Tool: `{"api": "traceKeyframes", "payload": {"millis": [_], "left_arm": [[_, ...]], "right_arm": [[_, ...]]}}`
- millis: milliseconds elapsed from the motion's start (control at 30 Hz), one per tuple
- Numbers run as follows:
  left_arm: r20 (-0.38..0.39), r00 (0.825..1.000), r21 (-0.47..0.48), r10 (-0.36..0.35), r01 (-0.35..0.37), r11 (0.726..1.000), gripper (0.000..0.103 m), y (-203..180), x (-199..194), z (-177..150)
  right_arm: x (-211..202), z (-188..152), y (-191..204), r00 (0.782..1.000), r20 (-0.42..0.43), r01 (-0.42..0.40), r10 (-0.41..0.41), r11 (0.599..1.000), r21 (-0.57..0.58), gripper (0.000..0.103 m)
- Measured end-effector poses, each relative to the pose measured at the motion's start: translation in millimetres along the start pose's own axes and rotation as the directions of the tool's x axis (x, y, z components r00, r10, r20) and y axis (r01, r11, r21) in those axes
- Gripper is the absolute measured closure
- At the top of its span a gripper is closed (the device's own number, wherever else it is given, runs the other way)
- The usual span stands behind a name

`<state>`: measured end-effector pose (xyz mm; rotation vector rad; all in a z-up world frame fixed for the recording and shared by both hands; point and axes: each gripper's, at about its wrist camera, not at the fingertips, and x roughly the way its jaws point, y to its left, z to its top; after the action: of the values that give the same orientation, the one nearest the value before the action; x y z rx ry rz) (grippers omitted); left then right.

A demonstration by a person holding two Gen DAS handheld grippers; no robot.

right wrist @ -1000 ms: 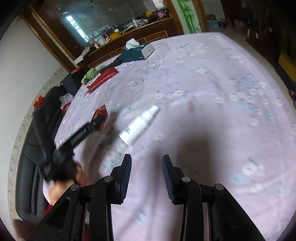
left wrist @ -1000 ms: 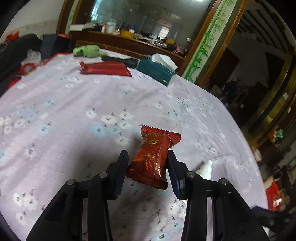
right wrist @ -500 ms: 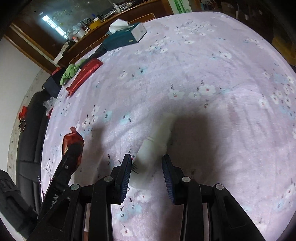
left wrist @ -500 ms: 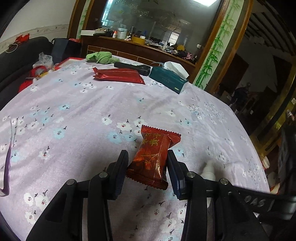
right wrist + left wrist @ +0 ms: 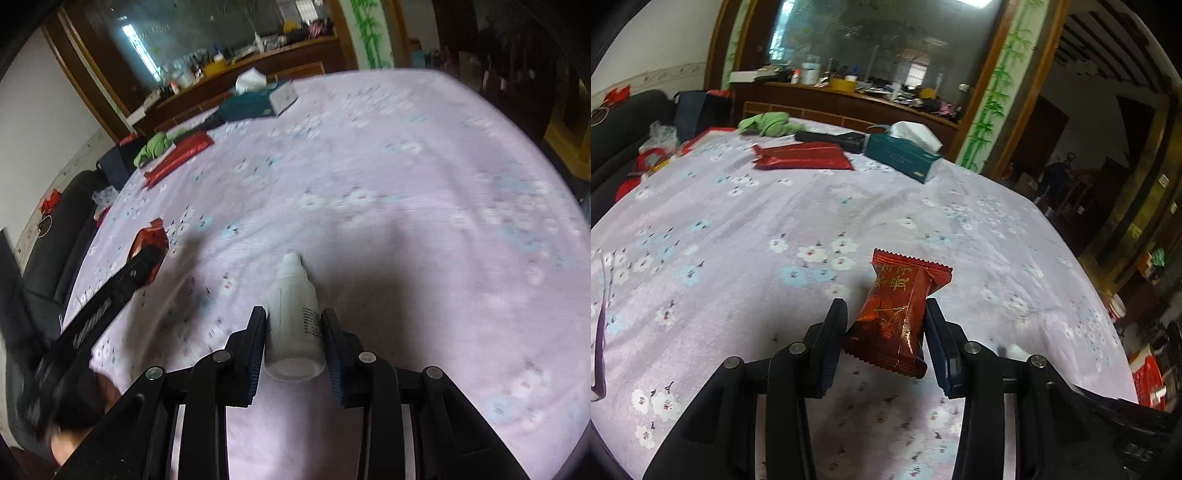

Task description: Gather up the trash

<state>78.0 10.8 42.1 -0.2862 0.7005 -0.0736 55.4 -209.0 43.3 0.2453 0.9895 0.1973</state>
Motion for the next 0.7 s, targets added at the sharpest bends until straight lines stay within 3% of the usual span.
{"api": "traceKeyframes", "payload": {"millis": [300, 467, 633, 700], "left_arm": [[0.016, 0.999, 0.116, -0.049, 0.047, 0.992, 0.066, -43.5, -44.0, -11.9], [-0.034, 0.999, 0.178, -0.015, 0.021, 0.984, 0.066, -57.0, -51.6, -29.3], [-0.074, 0.997, 0.119, 0.013, -0.004, 0.993, 0.066, -30.0, -48.5, -16.6], [-0.092, 0.996, 0.112, 0.005, 0.006, 0.994, 0.058, -23.1, -47.4, -10.0]], "right_arm": [[-72.3, -34.5, -38.3, 0.991, 0.134, 0.028, -0.026, 1.000, -0.009, 0.071], [-78.7, -58.5, -54.4, 0.993, 0.114, 0.026, -0.023, 0.999, -0.027, 0.071], [-76.2, -72.1, -70.7, 0.997, 0.076, -0.004, 0.004, 1.000, 0.002, 0.071], [-78.7, -74.6, -73.1, 0.997, 0.082, -0.010, 0.009, 1.000, 0.009, 0.071]]}}
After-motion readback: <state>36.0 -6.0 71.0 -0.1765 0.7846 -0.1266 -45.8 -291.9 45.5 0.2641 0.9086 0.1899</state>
